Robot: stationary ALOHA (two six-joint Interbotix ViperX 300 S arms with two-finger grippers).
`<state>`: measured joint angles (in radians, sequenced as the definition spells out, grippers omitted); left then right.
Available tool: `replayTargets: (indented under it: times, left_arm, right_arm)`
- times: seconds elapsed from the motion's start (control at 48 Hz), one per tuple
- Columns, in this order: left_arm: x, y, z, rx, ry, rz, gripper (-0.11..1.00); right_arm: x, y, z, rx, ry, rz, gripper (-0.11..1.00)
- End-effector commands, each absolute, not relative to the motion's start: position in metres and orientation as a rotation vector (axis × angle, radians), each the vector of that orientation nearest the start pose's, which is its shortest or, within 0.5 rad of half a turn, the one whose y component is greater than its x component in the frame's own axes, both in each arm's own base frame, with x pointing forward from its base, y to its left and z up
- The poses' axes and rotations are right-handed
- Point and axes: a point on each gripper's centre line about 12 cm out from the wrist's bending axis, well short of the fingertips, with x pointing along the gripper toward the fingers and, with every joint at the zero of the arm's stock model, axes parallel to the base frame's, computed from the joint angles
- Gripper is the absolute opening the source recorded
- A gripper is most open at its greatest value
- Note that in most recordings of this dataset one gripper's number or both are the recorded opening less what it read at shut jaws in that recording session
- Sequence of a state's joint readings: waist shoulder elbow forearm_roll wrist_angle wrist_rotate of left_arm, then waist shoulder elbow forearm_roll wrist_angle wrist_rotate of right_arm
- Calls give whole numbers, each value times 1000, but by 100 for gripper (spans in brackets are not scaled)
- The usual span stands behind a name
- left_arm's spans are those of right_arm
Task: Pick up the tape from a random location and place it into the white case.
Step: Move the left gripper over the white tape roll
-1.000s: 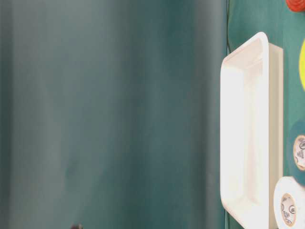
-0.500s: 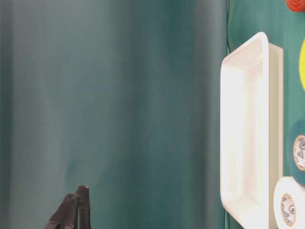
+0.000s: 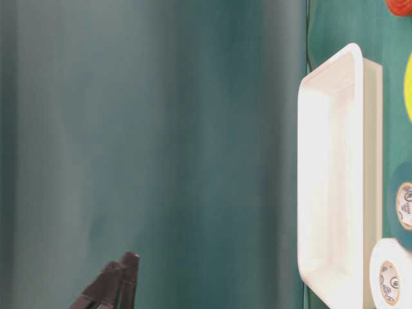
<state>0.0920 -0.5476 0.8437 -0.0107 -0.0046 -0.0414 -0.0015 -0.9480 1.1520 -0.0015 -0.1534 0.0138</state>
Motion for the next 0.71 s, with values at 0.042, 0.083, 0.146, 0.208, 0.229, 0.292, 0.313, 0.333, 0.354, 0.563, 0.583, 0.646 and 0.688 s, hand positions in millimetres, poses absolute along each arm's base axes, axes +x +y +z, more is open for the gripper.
replayTargets:
  times: [0.042, 0.083, 0.146, 0.208, 0.229, 0.292, 0.313, 0.333, 0.354, 0.563, 0.583, 0.646, 0.688]
  left_arm:
    - [299, 28, 308, -84, 391, 105, 99]
    - [300, 28, 309, -93, 432, 107, 99]
    - [301, 28, 312, -105, 488, 109, 99]
    - [302, 28, 314, -109, 542, 111, 99]
    - [303, 28, 314, -109, 562, 111, 99]
    - [305, 28, 314, -114, 631, 113, 99]
    - [306, 28, 315, -114, 646, 113, 99]
    - [307, 28, 314, -115, 666, 113, 99]
    - [308, 29, 313, -116, 689, 114, 99]
    - [320, 30, 311, -120, 838, 116, 99]
    - [321, 30, 311, -119, 845, 115, 99]
    - [323, 30, 311, -118, 858, 116, 99]
    - [324, 29, 311, -116, 863, 114, 99]
  right_arm:
    - [206, 0, 294, 12, 32, -1, 0]
    - [206, -1, 294, 12, 35, -3, 0]
    - [206, 0, 293, 14, 41, -1, 0]
    - [206, -1, 293, 14, 41, -3, 0]
    - [206, -1, 293, 14, 41, -3, 0]
    - [206, 0, 293, 14, 41, -1, 0]
    - [206, -1, 293, 14, 41, -3, 0]
    - [206, 0, 293, 14, 41, -1, 0]
    - [206, 0, 294, 14, 40, -1, 0]
    - [206, 0, 293, 14, 49, -1, 0]
    - [206, 0, 292, 15, 51, -2, 0]
    - [206, 0, 292, 15, 52, -2, 0]
    - [206, -1, 292, 17, 54, -3, 0]
